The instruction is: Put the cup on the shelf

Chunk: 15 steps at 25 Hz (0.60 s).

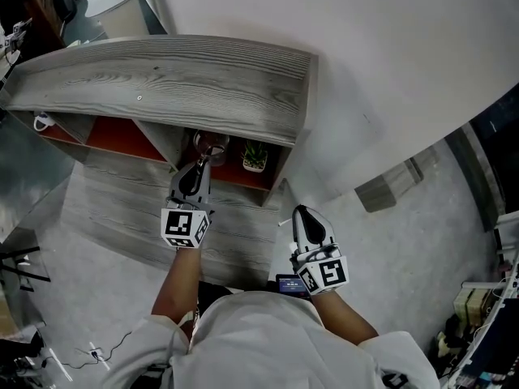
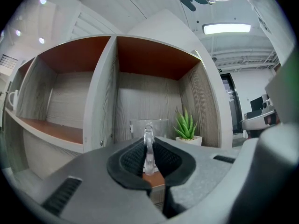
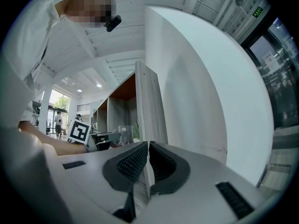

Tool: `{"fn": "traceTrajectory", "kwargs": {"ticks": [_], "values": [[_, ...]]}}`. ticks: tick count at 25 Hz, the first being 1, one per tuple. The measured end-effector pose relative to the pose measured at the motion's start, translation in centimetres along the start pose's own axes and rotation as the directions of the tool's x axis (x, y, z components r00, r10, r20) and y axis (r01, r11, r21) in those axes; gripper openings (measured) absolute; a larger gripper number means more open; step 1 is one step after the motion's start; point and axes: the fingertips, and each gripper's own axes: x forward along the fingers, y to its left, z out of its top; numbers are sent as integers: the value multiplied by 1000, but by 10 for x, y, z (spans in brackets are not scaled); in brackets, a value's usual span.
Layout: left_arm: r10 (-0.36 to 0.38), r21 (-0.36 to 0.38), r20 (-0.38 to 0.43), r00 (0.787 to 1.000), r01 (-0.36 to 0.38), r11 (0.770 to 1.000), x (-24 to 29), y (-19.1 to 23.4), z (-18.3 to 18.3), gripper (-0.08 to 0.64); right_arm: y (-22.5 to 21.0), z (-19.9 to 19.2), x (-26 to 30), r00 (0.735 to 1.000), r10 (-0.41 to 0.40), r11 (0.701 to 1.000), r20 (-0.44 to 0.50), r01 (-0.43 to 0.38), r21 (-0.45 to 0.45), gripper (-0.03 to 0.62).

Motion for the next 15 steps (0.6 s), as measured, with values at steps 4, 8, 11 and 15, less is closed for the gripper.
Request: {"fn": "traceTrajectory", "kwargs": {"ticks": [4,8,11,15], "values": [[15,12,1,1000,-15,1000,0,0,-1,32,-1,-2,-3,1000,5,1000,-2,-5,5,37],[46,36,1,999,-46,998,-2,4,2,71,0,-2,-5,1000,22,1000,-1,-22,4,37],[50,51,20,999,-51,997,-9,6,16,187,-4,-3,-6,1000,28,1000,-6,-28,11,37],[57,84,49,997,-61,995,-28,2,41,180,-8,1,-5,999,45,999,11,-45,22,37]]}}
